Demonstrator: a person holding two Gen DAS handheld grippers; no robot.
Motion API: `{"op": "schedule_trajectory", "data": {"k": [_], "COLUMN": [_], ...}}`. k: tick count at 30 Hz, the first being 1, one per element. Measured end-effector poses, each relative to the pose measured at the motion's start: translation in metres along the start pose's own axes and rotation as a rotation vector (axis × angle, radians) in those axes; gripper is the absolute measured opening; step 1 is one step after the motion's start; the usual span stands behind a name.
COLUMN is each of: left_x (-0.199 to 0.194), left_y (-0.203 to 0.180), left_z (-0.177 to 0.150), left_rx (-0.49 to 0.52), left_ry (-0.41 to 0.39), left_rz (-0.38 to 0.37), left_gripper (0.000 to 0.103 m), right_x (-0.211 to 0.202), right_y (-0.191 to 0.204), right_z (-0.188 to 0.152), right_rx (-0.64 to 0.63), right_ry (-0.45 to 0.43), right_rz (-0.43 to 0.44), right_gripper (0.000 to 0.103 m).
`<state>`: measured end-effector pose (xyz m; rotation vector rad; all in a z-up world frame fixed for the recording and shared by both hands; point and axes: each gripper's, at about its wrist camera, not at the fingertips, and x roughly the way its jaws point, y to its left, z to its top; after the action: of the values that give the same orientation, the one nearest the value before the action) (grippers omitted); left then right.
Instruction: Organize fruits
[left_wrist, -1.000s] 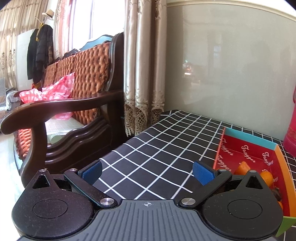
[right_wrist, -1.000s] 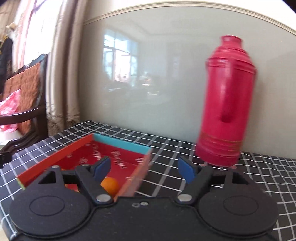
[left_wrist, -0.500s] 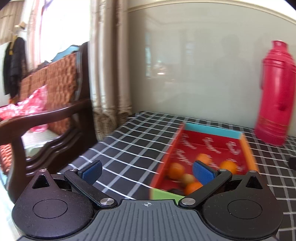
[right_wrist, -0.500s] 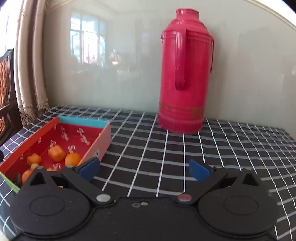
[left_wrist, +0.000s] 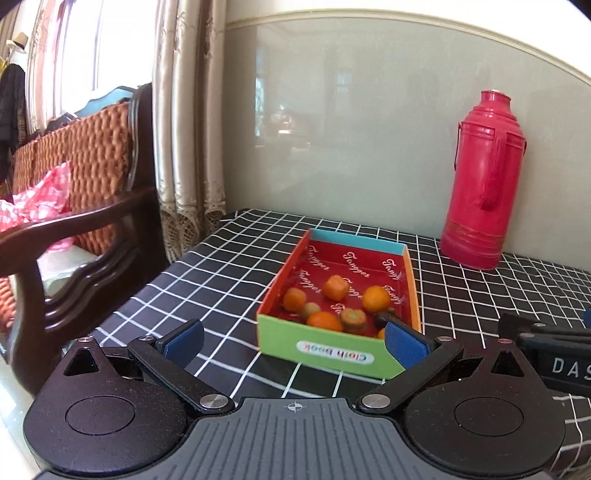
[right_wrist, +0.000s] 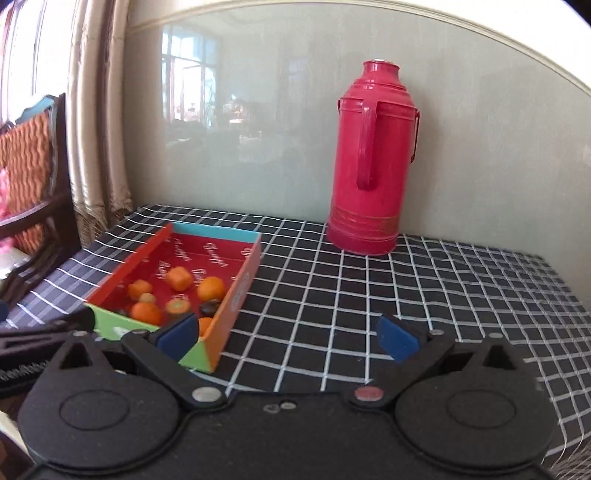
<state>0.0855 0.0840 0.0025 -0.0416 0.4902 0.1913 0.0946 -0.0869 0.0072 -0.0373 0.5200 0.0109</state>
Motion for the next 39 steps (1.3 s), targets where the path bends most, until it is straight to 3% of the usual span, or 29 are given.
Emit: {"op": "schedule_trajectory", "data": {"k": [9, 19, 26, 39], "left_x": [-0.043, -0.055, -0.07, -0.092], "left_y": [0.016, 0.027, 0.025, -0.001], "left_z": [-0.008, -0.01, -0.014, -0.018], "left_rx": [0.013, -0.001, -0.008, 0.074], "left_ry": [-0.027, -0.021, -0.035, -0.026], "left_rz": [0.005, 0.004, -0.004, -0.071], "left_gripper": [0.103, 0.103, 0.103, 0.103], "right_x": [-0.035, -0.051, -0.064, -0.09], "right_y": [0.006, 0.01, -0.003, -0.021], "right_z": [-0.013, -0.019, -0.024, -0.029], "right_rx": [0.016, 0.016, 0.061, 0.087], "right_ry": [-0.014, -0.044, -0.045, -0.078], "right_rz": [-0.021, -0.037, -0.045, -0.079], "right_gripper": [0.097, 0.097, 0.097, 0.097]}}
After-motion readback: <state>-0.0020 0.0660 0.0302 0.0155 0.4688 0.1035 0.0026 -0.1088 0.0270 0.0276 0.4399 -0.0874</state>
